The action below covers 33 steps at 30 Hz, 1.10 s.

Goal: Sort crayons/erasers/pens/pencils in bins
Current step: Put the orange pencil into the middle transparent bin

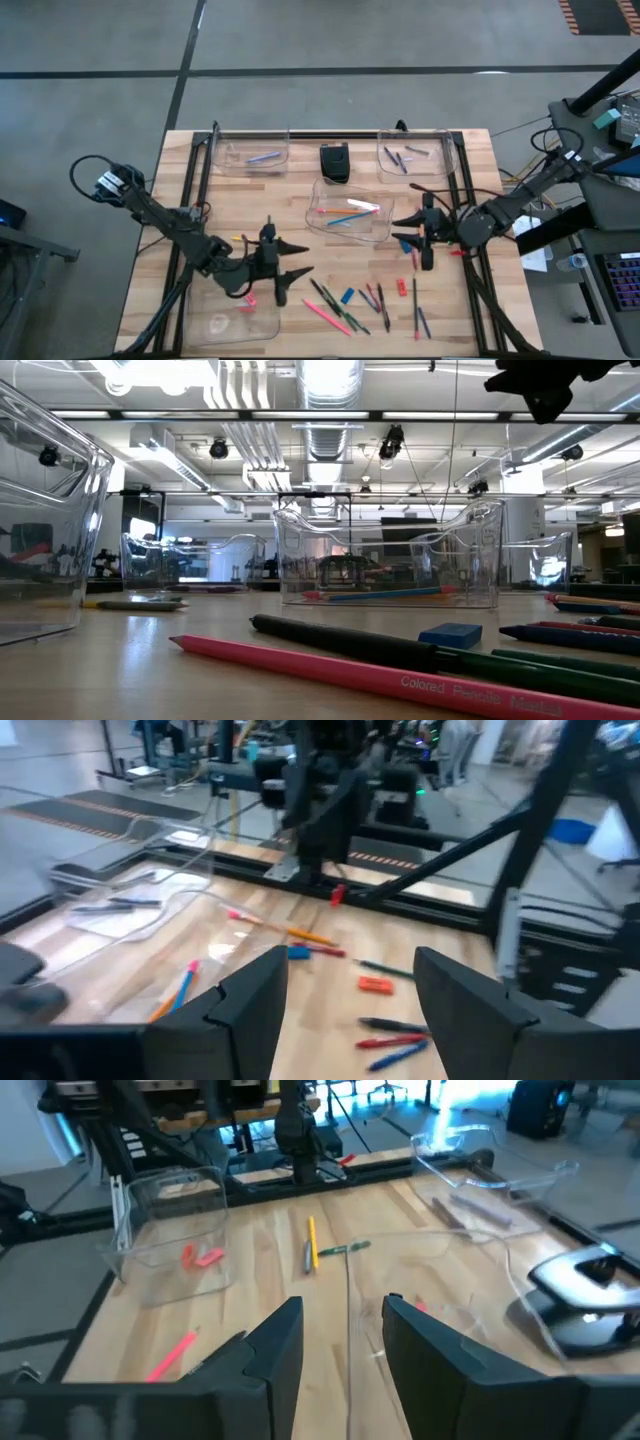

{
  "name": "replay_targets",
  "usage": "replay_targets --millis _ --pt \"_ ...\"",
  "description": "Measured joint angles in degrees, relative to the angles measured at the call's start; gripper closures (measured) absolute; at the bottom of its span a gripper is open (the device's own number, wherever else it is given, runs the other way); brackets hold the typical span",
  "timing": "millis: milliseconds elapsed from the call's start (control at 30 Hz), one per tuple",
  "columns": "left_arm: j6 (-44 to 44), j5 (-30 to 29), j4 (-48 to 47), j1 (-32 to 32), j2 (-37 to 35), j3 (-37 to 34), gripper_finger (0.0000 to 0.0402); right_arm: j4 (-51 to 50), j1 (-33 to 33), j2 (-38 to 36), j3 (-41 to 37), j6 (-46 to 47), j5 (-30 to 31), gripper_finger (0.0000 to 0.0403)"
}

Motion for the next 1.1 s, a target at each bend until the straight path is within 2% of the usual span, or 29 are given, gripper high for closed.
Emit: replay_targets --millis 233,400,733,867,967,1100 --pt "8.0 0.1 0.3 4.3 -0.4 0.0 0.0198 0.1 0.0 -0.6 0.5 -7.7 0.1 0.0264" --pt "10.6 0.2 2.5 6.4 -0.8 0.0 0.0198 0.5 0.0 -0.1 0.5 -9.2 0.0 0.0262" --pt "11.6 0.4 5.8 6.9 -1.1 0.0 0.0198 6.0 0.0 2.5 0.5 -11.9 0.1 0.0262" --pt "16.4 1.2 5.8 7.1 -2.4 0.0 0.0198 6.2 -0.1 3.8 0.5 -13.4 0.2 0.0262" --pt "19.7 4.4 5.9 7.8 -2.6 -0.3 0.0198 7.4 -0.7 4.6 0.5 -15.6 2.7 0.0262" --pt "24.4 8.1 5.9 9.7 -2.6 -0.9 0.0198 7.8 -2.2 5.9 0.5 -18.6 9.8 0.0263"
